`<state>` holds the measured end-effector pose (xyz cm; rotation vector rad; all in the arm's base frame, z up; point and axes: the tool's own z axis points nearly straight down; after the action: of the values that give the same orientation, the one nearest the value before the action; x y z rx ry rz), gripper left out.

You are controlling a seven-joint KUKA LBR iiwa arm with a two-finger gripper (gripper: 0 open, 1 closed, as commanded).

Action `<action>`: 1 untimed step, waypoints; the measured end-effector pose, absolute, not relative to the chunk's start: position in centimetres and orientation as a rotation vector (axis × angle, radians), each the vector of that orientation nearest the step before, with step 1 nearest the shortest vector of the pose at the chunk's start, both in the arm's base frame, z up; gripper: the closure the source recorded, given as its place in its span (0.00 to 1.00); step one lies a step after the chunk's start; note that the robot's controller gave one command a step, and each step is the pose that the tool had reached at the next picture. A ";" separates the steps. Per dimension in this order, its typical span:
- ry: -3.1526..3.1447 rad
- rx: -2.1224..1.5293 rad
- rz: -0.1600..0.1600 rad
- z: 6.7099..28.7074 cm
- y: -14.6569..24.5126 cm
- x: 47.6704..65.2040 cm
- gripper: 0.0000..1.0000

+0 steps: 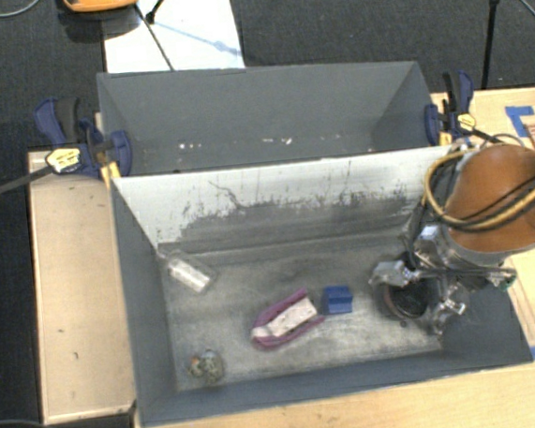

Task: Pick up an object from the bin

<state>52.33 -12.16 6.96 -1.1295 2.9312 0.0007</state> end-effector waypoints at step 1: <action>2.882 -1.236 0.011 10.1 -14.7 53.3 0.00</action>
Offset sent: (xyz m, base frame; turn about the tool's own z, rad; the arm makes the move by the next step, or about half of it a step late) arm 0.0082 -0.0294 0.0304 -0.0789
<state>53.25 -14.72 10.10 -1.2364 2.8825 0.0106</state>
